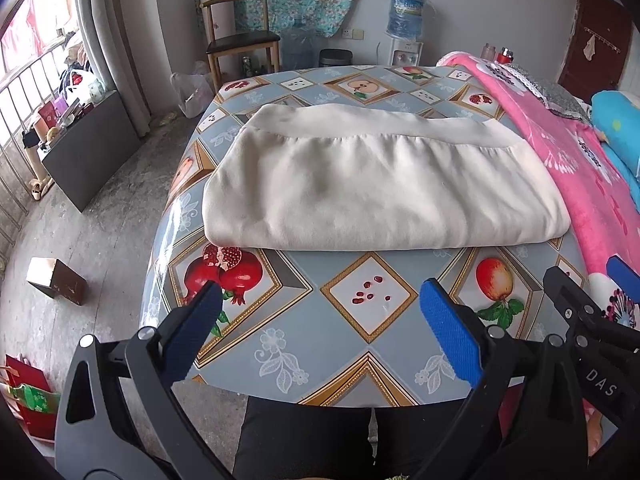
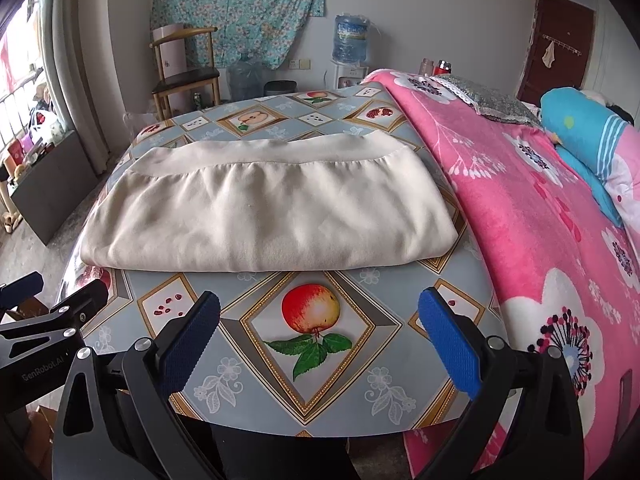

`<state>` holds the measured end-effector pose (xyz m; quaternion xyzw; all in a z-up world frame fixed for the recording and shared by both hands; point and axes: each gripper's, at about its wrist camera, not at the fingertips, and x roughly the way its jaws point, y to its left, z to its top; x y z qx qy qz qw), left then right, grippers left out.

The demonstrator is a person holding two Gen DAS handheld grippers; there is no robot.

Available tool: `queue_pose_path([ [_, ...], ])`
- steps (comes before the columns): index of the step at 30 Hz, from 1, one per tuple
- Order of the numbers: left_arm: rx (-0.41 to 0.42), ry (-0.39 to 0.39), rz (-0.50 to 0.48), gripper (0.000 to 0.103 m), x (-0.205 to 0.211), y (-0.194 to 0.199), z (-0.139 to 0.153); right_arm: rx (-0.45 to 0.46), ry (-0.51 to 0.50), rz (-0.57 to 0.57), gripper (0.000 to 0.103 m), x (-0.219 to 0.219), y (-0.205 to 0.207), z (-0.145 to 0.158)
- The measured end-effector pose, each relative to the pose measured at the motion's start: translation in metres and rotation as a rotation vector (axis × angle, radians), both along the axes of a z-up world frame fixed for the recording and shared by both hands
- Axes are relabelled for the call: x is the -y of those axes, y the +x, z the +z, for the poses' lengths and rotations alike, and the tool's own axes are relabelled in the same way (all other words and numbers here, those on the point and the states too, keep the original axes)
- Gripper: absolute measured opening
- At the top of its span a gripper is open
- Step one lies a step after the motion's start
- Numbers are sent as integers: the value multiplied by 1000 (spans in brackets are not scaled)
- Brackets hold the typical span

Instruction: Fold large clothes

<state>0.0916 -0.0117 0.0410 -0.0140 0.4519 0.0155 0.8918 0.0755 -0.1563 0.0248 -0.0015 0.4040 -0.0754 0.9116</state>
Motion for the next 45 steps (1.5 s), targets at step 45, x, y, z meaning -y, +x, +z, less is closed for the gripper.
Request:
queue_pose_path([
  [45,-6,-7,1,95,-2,-3,-2,2,-8,3,97,-1,-7,5],
])
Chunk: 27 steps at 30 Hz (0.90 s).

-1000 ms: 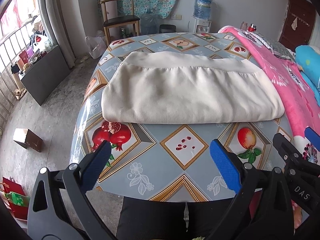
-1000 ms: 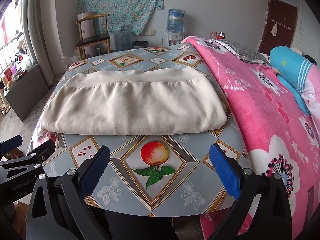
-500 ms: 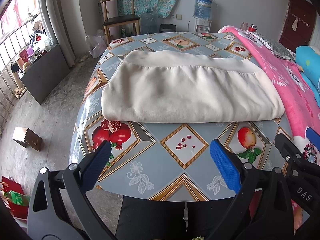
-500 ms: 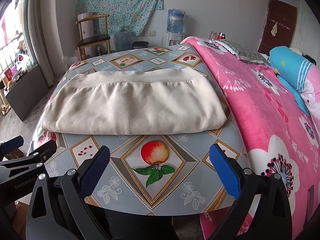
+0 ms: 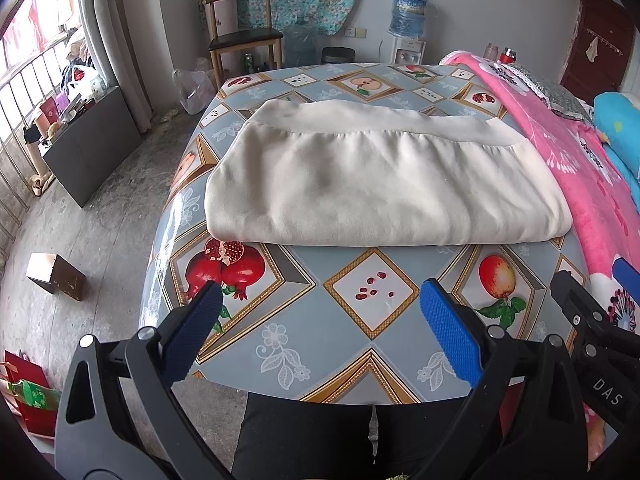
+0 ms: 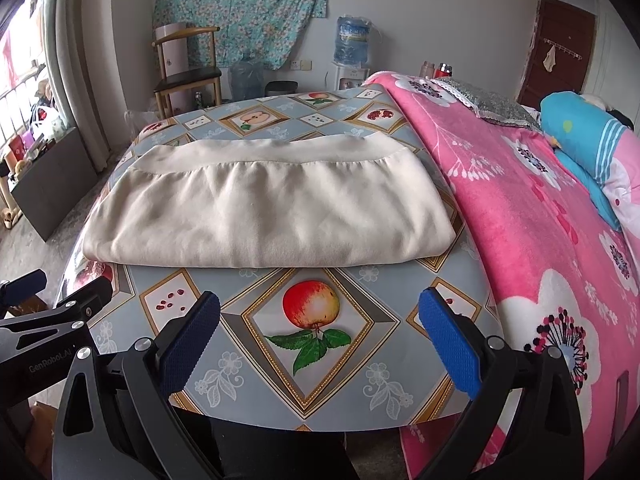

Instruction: Fold large clothes

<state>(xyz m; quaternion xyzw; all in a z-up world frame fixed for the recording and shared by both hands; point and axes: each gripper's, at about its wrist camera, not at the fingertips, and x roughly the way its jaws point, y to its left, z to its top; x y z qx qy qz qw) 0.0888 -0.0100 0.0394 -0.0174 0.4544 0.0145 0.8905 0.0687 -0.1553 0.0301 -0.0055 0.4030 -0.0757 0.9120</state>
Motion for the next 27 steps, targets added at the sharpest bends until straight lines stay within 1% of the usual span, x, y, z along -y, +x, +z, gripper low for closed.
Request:
queue_pose_path([
  [20,5,0,0,96,-2,-2,-1,-2,-4,2,97,0,-1,-1],
  [27,9,4,4,95,-1,1,2,2,-5,7,97,1,0,-3],
])
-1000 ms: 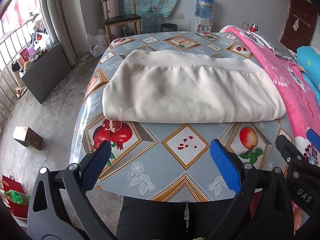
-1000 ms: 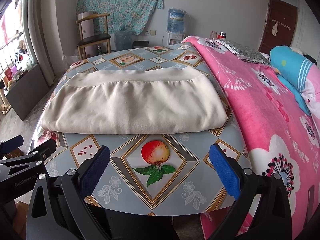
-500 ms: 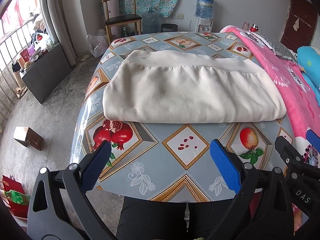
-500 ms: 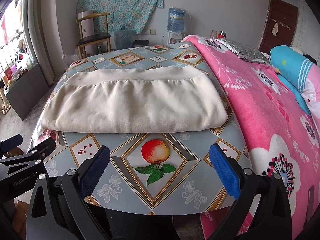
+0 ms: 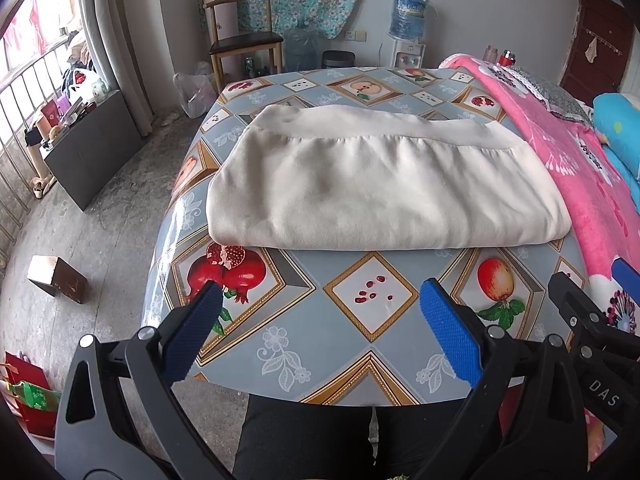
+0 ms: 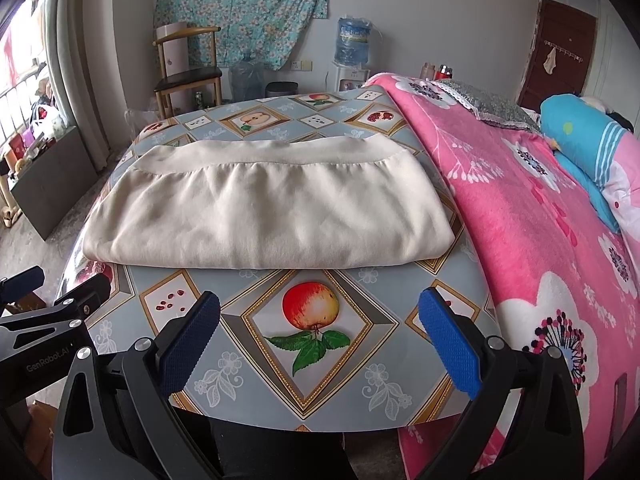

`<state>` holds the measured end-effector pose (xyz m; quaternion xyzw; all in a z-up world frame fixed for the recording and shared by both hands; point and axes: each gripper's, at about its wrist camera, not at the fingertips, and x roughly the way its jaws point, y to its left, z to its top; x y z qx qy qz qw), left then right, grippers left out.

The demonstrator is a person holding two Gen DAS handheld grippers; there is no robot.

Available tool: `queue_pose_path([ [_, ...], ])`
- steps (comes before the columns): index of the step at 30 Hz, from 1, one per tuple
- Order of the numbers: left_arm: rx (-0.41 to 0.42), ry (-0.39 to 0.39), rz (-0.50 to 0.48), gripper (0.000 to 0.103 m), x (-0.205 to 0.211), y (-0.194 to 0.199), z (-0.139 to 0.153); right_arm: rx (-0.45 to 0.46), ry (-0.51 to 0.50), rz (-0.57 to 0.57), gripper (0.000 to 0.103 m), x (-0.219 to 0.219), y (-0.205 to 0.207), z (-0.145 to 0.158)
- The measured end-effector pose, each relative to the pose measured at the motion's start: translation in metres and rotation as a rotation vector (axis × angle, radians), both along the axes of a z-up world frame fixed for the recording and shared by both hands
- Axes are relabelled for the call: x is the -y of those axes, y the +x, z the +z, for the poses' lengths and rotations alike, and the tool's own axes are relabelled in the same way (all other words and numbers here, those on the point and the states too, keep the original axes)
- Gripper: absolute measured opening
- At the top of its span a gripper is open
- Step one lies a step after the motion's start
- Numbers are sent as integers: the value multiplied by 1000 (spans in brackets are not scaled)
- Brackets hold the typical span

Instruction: Fold large clothes

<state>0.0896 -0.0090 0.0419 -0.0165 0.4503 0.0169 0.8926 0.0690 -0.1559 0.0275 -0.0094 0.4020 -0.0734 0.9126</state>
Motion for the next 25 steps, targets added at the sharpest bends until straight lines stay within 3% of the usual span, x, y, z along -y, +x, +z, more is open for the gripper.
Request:
queue_pose_path([
  [25,2,-3,10,95,-1,1,5,0,0,5,97,3,2,1],
])
